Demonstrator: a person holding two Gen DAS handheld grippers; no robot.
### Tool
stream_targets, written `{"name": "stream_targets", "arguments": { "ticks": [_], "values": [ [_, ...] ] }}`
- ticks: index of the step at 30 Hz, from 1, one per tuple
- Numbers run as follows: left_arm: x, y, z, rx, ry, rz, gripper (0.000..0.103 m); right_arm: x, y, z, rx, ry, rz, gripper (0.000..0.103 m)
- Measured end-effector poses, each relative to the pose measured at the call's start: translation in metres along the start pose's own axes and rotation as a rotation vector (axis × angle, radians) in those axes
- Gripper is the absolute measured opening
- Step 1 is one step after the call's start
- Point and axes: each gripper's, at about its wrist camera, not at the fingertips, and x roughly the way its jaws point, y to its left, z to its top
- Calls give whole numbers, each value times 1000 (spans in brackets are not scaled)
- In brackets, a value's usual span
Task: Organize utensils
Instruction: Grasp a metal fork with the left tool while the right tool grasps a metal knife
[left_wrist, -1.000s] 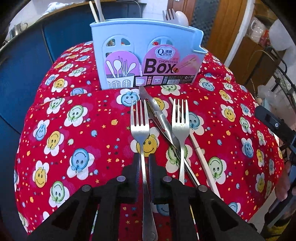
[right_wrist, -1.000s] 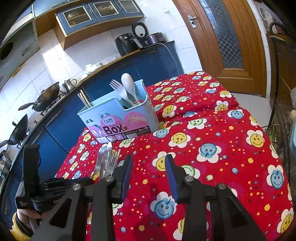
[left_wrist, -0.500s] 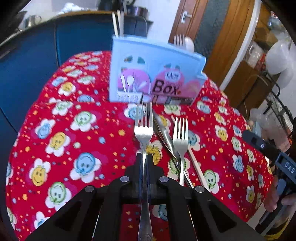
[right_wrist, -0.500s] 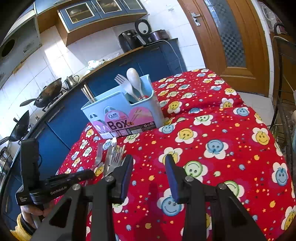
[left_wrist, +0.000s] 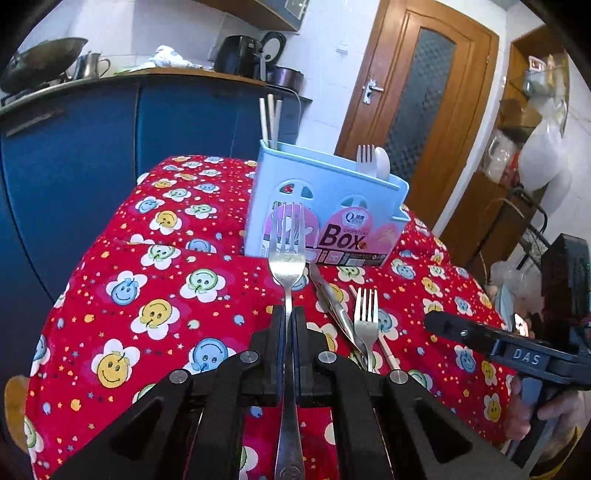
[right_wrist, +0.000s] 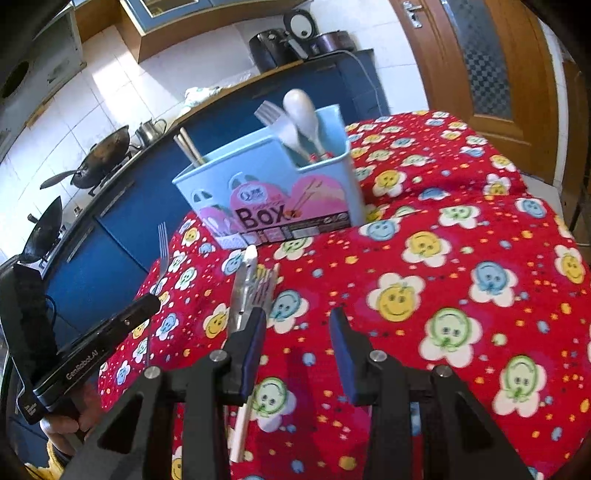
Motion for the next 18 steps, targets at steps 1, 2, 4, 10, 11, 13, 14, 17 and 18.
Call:
{"name": "stream_targets", "arguments": {
  "ticks": [1, 2, 4, 10, 11, 13, 14, 17, 18],
  "values": [
    [0, 2, 0, -6, -3, -4, 3, 3, 2, 2, 0, 6, 5, 39],
    [-1, 4, 0, -11, -7, -6, 3, 6, 3, 3, 0, 9, 12, 39],
    [-2, 6, -2, -16, -14, -10, 3, 13, 6, 7, -8, 19, 17, 39],
    [-6, 9, -3, -23, -40, -21, 3, 36, 12, 16, -29, 53, 15, 39],
    [-6, 9, -3, -23, -45, -24, 3, 40, 12, 16, -20, 63, 25, 39],
    [-8, 9, -2, -24, -54, -31, 3, 47, 12, 18, -6, 81, 52, 39],
    [-8, 9, -2, -24, -57, -33, 3, 50, 13, 18, -5, 85, 57, 39],
    [-9, 9, -2, -25, -66, -43, 3, 56, 16, 20, -12, 89, 66, 38],
    [-9, 9, -2, -25, -68, -46, 3, 58, 17, 20, -12, 88, 67, 36]
  ]
}}
